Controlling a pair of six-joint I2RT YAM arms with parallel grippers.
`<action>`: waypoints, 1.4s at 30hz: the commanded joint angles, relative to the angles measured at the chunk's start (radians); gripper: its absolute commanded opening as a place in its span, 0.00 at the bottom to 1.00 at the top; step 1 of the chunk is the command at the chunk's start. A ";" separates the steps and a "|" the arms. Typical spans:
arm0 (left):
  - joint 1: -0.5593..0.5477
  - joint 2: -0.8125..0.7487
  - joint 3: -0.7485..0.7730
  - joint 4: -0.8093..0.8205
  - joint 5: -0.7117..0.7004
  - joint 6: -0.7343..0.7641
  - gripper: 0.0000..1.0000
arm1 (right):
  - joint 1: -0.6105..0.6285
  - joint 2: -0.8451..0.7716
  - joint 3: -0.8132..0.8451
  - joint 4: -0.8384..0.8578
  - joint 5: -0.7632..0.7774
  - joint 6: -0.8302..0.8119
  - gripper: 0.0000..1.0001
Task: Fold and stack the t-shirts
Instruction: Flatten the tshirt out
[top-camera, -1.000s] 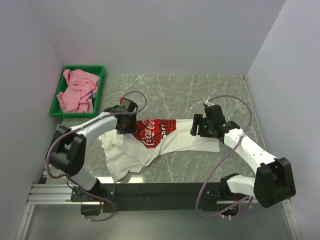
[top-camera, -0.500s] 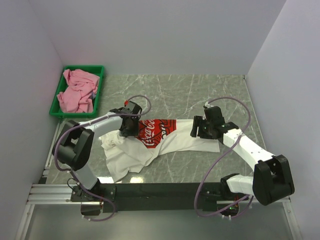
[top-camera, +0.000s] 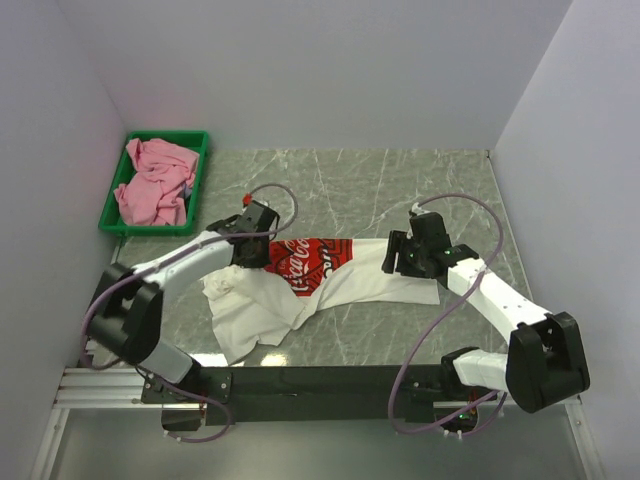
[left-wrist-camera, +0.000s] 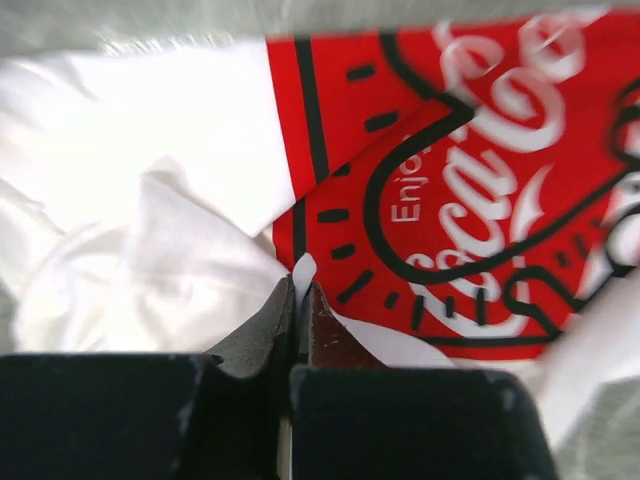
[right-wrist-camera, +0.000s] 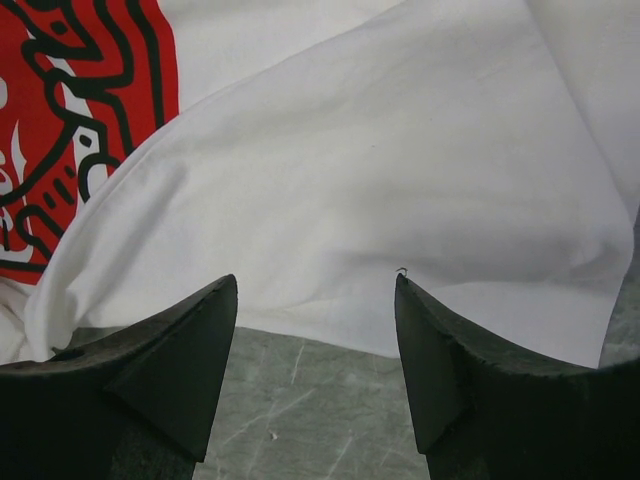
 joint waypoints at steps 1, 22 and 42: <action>-0.005 -0.165 0.035 0.005 -0.074 -0.016 0.01 | -0.012 -0.055 0.015 0.019 0.061 0.033 0.70; 0.044 -0.554 -0.197 0.240 -0.239 0.042 0.01 | -0.237 0.079 0.111 0.033 0.147 0.158 0.64; 0.077 -0.603 -0.220 0.206 -0.262 0.033 0.01 | -0.183 0.508 0.434 -0.002 0.122 0.021 0.59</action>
